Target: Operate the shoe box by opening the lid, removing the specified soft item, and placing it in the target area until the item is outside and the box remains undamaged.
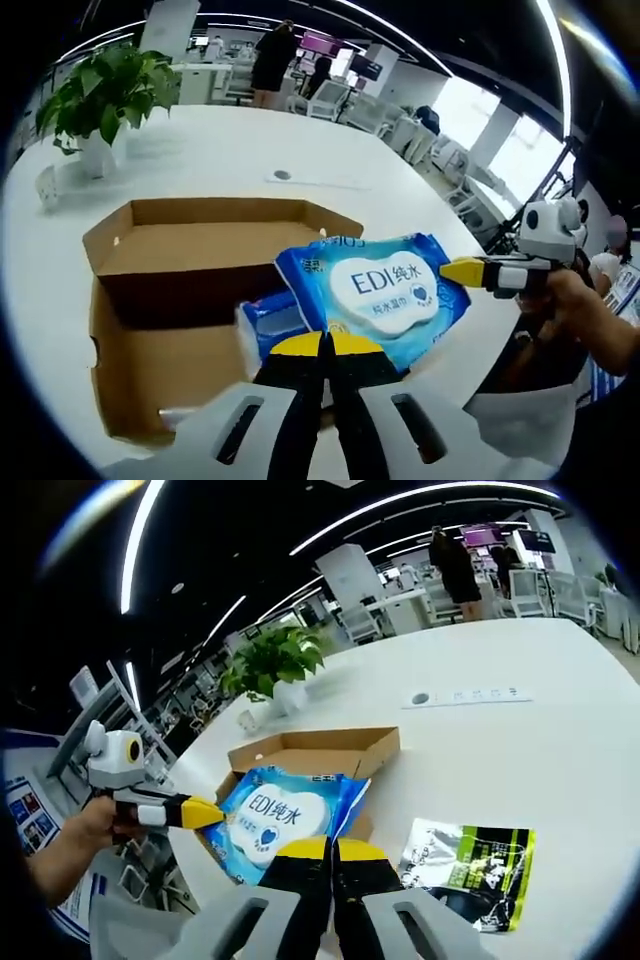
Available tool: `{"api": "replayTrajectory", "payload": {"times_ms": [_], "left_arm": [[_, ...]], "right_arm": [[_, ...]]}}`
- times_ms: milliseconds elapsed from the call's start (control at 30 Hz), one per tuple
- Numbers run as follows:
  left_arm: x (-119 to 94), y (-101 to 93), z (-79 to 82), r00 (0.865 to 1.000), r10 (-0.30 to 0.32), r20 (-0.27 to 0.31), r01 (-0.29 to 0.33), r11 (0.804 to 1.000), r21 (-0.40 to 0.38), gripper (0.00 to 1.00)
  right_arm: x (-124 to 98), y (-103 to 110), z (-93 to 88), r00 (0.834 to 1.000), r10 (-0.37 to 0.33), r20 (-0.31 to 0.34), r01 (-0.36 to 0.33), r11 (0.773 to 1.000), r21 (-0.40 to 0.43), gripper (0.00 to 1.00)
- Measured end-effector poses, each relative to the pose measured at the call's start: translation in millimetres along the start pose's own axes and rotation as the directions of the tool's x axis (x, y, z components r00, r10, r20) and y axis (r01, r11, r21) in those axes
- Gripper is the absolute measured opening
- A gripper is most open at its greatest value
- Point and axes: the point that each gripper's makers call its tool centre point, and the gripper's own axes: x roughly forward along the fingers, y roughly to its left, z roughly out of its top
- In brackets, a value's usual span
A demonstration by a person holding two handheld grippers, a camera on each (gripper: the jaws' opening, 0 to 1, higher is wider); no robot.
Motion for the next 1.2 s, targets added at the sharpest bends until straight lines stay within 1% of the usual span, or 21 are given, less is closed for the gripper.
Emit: {"api": "replayTrajectory", "payload": {"times_ms": [333,633,1033,1200], "left_arm": [[13.5,-14.4,5.6,1.000,-0.013,0.003,0.013,1.000,0.007,0.00],[24.9,-33.2,6.4,1.000,-0.027,0.006,0.027,1.000,0.007,0.00],[47.2,-54.5,10.7,0.999,-0.053,-0.002,0.053,0.998,0.023,0.00],[56.6,-64.9,9.7,0.998,-0.065,-0.010,0.065,0.997,0.034,0.00]], "right_arm": [[-11.9,-18.5,0.9,1.000,-0.018,0.000,0.018,1.000,0.014,0.00],[-24.3,-37.1,2.1,0.999,-0.035,0.005,0.035,0.999,0.023,0.00],[-42.4,-61.8,2.0,0.998,-0.067,0.008,0.067,0.997,0.027,0.00],[-49.8,-73.5,-0.1,0.997,-0.083,0.005,0.083,0.996,0.033,0.00]]}}
